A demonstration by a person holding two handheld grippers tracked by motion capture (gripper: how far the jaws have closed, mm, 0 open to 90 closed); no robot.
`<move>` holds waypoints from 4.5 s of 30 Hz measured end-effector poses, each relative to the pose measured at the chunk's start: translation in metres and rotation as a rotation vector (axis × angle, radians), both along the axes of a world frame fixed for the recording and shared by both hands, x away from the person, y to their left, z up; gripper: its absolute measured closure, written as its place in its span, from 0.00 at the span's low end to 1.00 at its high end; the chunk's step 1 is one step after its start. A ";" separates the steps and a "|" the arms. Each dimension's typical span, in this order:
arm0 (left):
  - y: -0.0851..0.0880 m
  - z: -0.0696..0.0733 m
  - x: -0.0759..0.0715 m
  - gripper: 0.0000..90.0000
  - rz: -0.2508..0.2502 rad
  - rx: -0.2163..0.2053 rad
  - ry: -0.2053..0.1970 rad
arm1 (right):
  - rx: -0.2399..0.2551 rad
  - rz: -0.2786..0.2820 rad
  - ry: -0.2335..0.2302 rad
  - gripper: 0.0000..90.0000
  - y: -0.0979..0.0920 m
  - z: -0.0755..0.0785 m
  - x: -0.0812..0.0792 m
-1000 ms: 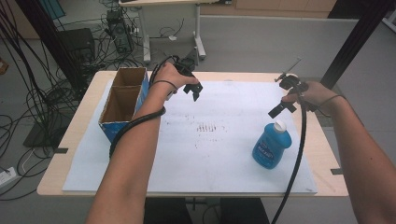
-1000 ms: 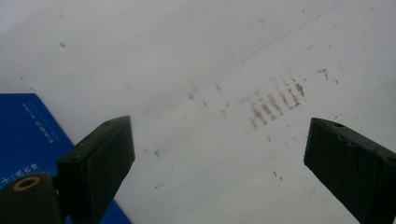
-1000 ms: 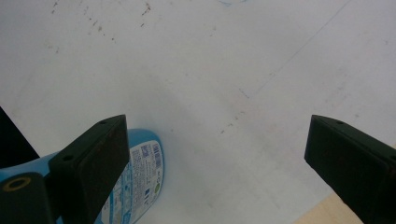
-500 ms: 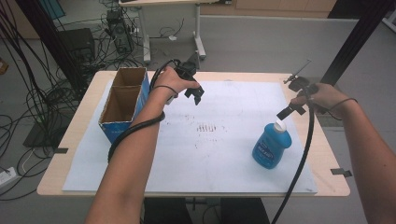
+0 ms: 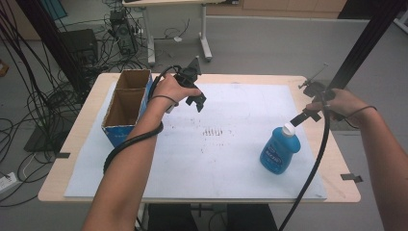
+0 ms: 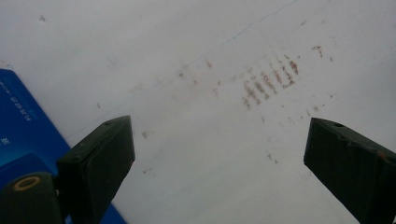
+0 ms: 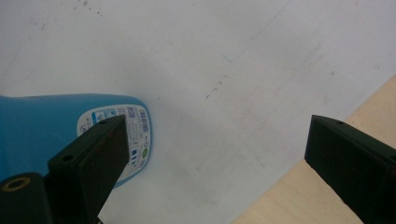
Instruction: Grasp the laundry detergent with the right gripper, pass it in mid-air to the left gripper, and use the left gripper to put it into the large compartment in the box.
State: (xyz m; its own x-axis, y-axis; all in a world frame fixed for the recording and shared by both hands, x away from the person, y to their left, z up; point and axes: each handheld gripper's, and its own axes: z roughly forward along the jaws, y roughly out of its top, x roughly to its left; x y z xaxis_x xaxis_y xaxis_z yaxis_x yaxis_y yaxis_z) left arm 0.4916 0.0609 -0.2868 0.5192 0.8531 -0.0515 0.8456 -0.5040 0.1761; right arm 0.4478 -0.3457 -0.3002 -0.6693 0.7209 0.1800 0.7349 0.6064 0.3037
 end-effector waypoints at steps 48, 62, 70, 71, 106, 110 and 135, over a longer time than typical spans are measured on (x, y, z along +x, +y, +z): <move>0.020 -0.019 -0.059 0.10 0.008 0.010 -0.017 | -0.015 -0.012 -0.026 0.07 -0.031 -0.004 -0.045; 0.023 -0.033 -0.075 0.10 0.009 -0.019 -0.006 | -0.022 -0.011 -0.038 0.07 -0.032 -0.003 -0.058; 0.022 -0.040 -0.083 0.10 0.005 0.002 -0.009 | -0.022 -0.012 -0.039 0.07 -0.035 -0.005 -0.066; 0.022 -0.040 -0.083 0.10 0.005 0.002 -0.009 | -0.022 -0.012 -0.039 0.07 -0.035 -0.005 -0.066; 0.026 -0.057 -0.115 0.10 0.017 -0.047 -0.019 | 0.000 -0.006 -0.068 0.07 -0.035 -0.015 -0.099; 0.025 -0.059 -0.118 0.10 0.017 -0.054 -0.017 | -0.007 0.011 -0.055 0.07 -0.032 -0.018 -0.104; 0.023 -0.064 -0.130 0.10 0.011 -0.091 -0.015 | 0.048 0.025 -0.066 0.07 -0.025 -0.033 -0.131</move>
State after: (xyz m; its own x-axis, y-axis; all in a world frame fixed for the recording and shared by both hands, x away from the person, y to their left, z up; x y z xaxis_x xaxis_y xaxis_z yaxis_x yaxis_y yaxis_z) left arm 0.3619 0.0841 -0.3511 0.5110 0.8509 -0.1217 0.8479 -0.4758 0.2338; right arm 0.3171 -0.3703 -0.3331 -0.6982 0.6956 0.1692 0.6974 0.6075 0.3804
